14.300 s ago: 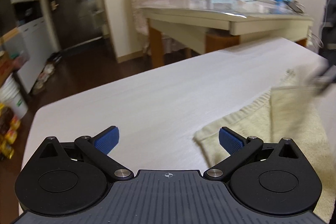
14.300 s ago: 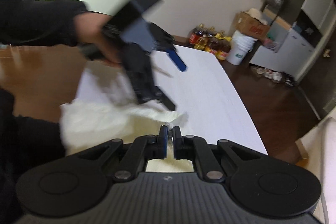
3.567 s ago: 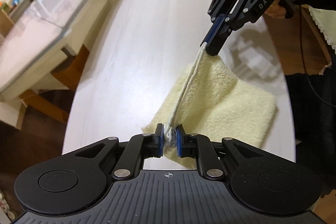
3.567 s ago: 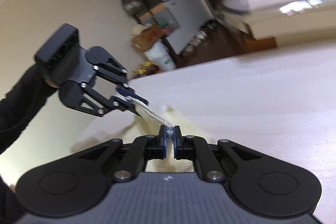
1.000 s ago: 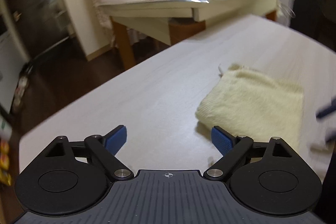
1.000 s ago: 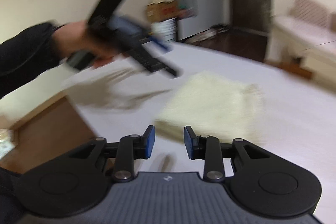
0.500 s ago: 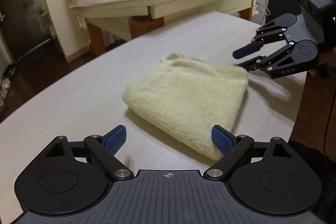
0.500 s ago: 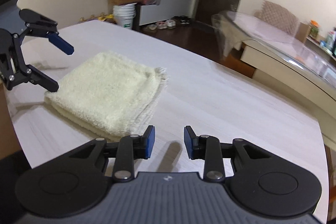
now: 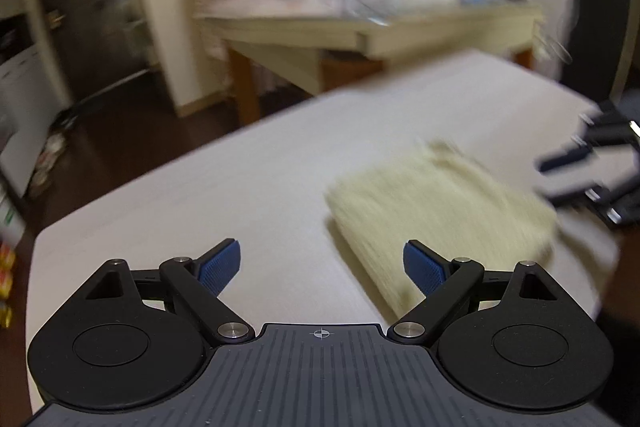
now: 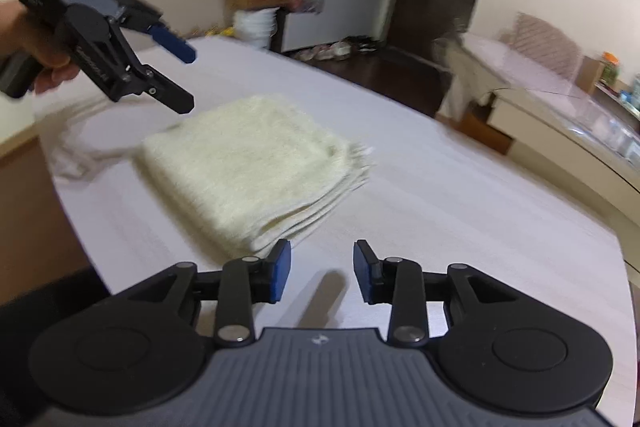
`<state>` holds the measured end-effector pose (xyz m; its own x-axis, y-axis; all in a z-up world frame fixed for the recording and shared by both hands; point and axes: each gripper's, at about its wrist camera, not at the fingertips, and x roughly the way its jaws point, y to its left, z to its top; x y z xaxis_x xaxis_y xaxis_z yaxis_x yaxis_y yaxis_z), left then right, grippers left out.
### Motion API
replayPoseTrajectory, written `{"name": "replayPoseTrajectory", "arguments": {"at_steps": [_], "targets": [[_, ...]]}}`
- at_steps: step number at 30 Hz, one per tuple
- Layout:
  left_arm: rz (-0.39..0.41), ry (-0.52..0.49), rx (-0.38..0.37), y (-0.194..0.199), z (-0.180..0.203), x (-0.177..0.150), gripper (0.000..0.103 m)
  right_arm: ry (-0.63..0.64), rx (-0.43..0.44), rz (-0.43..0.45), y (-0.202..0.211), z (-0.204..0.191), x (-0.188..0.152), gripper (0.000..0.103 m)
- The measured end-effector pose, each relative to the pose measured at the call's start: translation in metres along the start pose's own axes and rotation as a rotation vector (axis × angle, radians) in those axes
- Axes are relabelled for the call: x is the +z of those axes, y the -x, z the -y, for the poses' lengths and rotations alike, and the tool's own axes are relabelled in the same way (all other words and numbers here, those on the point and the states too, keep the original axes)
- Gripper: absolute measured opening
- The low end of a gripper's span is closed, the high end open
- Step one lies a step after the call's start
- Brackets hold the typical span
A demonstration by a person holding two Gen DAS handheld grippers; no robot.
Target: Fold towel
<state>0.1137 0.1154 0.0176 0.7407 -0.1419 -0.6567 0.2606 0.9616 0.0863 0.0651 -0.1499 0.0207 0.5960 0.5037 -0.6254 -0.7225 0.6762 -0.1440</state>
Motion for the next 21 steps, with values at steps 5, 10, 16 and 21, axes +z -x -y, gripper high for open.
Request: {"name": "replayPoseTrajectory", "arguments": {"at_steps": [5, 10, 16, 21], "targets": [[0.017, 0.071, 0.115, -0.027, 0.002, 0.013, 0.092, -0.003, -0.009, 0.036, -0.001, 0.002, 0.015, 0.039], [-0.032, 0.043, 0.140, -0.053, 0.007, 0.011, 0.094, -0.009, 0.010, 0.049, -0.011, 0.000, 0.025, 0.042], [-0.024, 0.082, 0.126, -0.051, -0.002, 0.008, 0.094, -0.013, 0.010, 0.074, -0.030, 0.003, 0.041, 0.043], [-0.018, 0.079, 0.138, -0.048, -0.005, 0.006, 0.094, 0.030, -0.030, 0.053, -0.063, 0.004, 0.052, 0.038]]}}
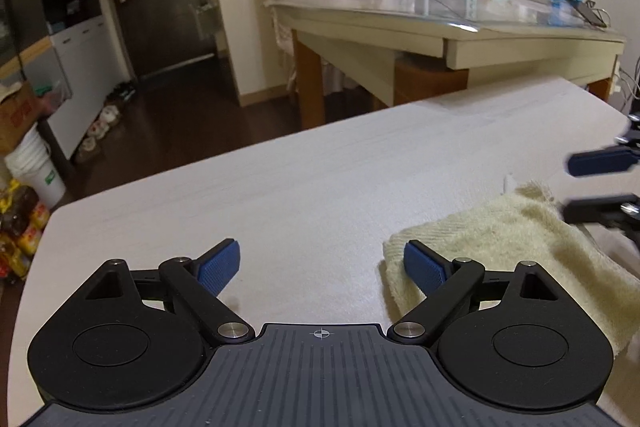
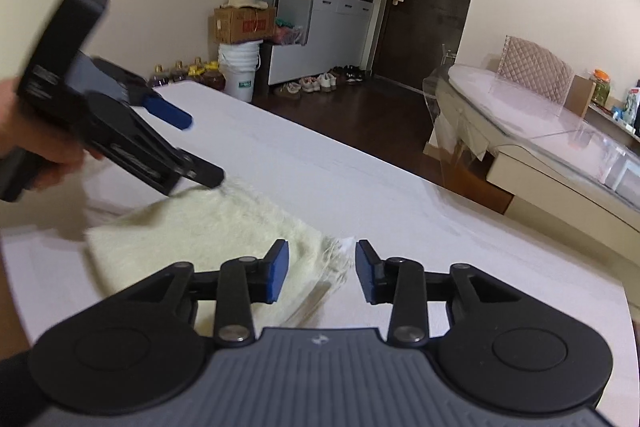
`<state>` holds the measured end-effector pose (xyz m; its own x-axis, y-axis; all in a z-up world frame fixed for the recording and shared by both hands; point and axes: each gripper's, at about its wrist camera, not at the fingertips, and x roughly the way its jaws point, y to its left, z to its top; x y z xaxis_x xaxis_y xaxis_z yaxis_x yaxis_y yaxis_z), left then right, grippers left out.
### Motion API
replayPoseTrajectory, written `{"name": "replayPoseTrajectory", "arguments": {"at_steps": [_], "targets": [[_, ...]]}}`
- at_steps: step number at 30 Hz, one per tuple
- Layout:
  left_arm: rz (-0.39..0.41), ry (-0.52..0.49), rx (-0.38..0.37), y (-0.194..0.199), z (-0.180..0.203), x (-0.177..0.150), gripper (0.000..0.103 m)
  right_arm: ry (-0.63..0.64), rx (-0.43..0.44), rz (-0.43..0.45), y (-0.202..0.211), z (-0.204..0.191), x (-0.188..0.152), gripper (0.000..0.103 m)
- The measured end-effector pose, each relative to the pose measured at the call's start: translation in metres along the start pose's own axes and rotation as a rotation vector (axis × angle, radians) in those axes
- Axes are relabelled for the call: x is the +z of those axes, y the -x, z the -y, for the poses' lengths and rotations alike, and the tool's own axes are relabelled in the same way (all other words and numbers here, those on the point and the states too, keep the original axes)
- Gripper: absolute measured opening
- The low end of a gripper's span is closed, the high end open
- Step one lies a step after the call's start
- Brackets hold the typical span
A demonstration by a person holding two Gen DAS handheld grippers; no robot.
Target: Fold towel
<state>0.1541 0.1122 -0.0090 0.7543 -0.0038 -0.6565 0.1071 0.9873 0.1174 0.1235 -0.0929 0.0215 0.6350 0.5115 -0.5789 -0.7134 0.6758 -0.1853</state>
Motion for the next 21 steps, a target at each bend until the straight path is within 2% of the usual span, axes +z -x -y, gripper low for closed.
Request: {"name": "replayPoseTrajectory", "arguments": {"at_steps": [3, 6, 12, 15, 18, 21], "targets": [[-0.004, 0.007, -0.005, -0.003, -0.001, -0.002, 0.094, 0.025, -0.008, -0.044, -0.019, 0.000, -0.002, 0.038], [0.003, 0.007, 0.004, 0.004, -0.002, -0.003, 0.093, 0.018, -0.010, -0.044, -0.019, 0.002, -0.004, 0.039], [0.013, -0.021, -0.018, 0.042, 0.004, -0.021, 0.093, -0.044, 0.035, 0.010, 0.027, -0.006, -0.010, 0.043], [0.005, -0.042, -0.034, 0.059, 0.013, -0.037, 0.093, -0.019, 0.049, 0.004, 0.044, -0.021, -0.020, 0.045], [-0.006, -0.045, -0.030, 0.061, 0.021, -0.051, 0.093, 0.024, 0.039, -0.032, 0.044, -0.034, -0.030, 0.046], [0.006, -0.018, -0.015, 0.063, 0.024, -0.056, 0.093, 0.006, 0.031, -0.039, 0.042, -0.034, -0.035, 0.046]]}}
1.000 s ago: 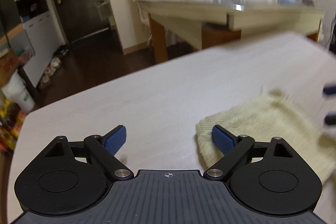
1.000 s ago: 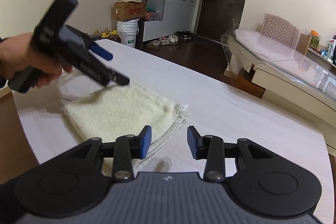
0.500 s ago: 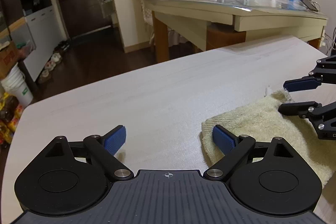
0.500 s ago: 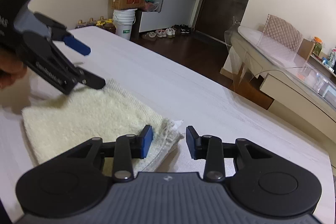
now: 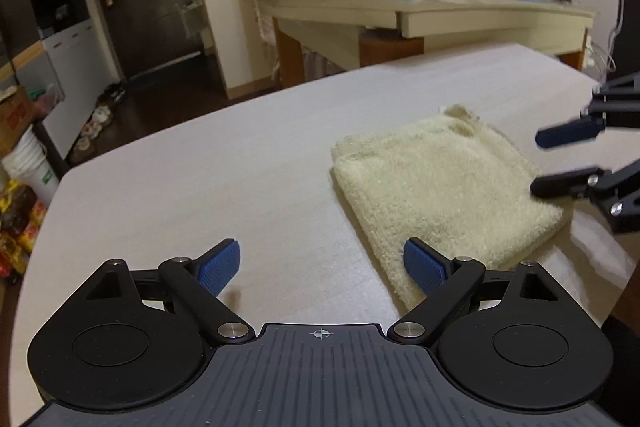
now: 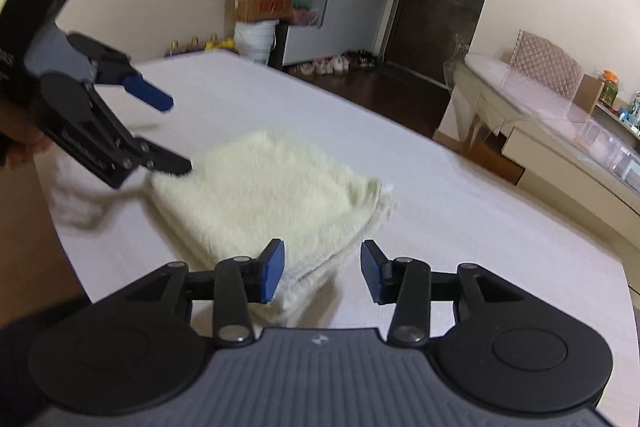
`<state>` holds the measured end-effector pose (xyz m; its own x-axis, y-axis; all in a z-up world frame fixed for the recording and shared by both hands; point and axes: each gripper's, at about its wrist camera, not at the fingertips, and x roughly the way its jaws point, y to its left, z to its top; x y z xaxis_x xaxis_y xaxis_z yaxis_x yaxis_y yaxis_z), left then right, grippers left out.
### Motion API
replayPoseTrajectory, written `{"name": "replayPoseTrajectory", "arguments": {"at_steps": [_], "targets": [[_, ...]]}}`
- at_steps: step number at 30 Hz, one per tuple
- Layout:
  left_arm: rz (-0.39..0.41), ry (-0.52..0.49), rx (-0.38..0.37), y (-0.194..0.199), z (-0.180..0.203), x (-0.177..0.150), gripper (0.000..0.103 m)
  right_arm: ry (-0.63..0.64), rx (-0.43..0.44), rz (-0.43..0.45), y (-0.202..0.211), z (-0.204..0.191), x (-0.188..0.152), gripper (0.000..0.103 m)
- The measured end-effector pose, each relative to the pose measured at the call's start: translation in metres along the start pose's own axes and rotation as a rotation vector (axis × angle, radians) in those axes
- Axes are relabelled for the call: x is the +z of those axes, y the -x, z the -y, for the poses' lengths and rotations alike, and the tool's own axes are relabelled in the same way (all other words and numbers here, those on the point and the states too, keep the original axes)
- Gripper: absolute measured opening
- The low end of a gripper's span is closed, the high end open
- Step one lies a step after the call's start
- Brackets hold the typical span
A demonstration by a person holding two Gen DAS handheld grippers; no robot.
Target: Fold towel
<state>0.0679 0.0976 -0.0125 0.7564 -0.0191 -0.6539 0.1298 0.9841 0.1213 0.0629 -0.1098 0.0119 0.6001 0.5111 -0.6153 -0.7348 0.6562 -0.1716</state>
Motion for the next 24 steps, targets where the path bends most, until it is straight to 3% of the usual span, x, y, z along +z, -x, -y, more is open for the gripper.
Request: {"name": "replayPoseTrajectory", "arguments": {"at_steps": [8, 13, 22, 24], "targets": [[0.013, 0.036, 0.041, 0.020, 0.003, -0.006, 0.093, -0.045, 0.011, 0.019, 0.020, -0.010, -0.013, 0.050], [-0.002, 0.024, 0.020, 0.020, 0.012, -0.012, 0.093, -0.036, -0.031, 0.018, 0.017, -0.010, -0.021, 0.058], [0.006, 0.035, 0.014, 0.026, 0.023, -0.013, 0.093, -0.151, -0.023, 0.054, 0.031, 0.001, -0.024, 0.059], [0.006, 0.046, 0.022, 0.027, 0.025, -0.012, 0.093, -0.178, -0.031, 0.057, 0.037, 0.002, -0.022, 0.066]]}}
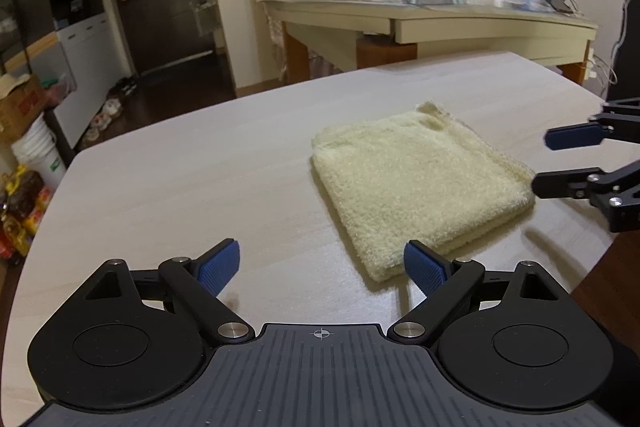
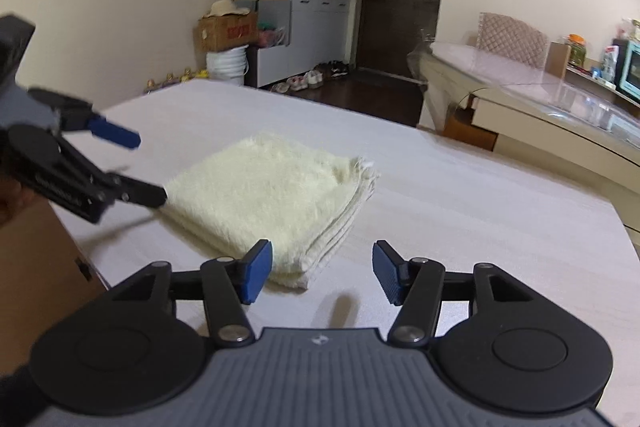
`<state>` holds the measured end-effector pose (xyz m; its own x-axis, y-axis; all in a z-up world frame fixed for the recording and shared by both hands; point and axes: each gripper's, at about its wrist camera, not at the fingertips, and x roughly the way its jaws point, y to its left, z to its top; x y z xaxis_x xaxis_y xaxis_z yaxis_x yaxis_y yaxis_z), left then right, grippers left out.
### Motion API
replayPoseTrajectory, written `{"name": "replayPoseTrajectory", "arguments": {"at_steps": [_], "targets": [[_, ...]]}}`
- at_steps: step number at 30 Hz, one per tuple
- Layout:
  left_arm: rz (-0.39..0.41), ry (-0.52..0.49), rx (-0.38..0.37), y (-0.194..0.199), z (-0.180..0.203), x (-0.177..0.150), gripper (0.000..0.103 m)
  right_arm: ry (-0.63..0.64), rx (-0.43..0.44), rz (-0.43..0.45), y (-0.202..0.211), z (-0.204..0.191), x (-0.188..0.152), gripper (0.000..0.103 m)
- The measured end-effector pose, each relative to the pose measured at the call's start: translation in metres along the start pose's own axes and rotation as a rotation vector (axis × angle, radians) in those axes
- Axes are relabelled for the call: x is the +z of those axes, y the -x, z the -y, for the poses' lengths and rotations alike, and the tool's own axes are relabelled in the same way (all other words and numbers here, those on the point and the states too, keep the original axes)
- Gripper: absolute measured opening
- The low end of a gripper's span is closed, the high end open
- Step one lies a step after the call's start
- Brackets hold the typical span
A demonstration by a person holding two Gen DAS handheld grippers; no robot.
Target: Fold towel
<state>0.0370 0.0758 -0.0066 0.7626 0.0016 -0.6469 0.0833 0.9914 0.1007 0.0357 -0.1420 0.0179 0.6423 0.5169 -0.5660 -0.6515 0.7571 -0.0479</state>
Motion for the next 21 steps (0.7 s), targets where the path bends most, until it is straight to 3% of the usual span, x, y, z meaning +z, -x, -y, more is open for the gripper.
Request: {"name": "replayPoseTrajectory", "arguments": {"at_steps": [3, 7, 9, 21], "targets": [[-0.008, 0.008, 0.017, 0.002, 0.005, 0.001, 0.094, -0.077, 0.001, 0.008, 0.013, 0.001, 0.001, 0.077], [-0.026, 0.031, 0.015, 0.006, 0.013, 0.001, 0.094, -0.107, -0.028, 0.003, 0.024, -0.003, -0.001, 0.082], [-0.029, 0.039, 0.014, 0.010, 0.015, 0.000, 0.094, -0.125, -0.043, -0.008, 0.027, -0.003, -0.004, 0.090], [-0.019, 0.072, 0.028, 0.033, 0.031, -0.008, 0.101, -0.172, -0.061, -0.035, 0.043, -0.007, -0.013, 0.102]]}}
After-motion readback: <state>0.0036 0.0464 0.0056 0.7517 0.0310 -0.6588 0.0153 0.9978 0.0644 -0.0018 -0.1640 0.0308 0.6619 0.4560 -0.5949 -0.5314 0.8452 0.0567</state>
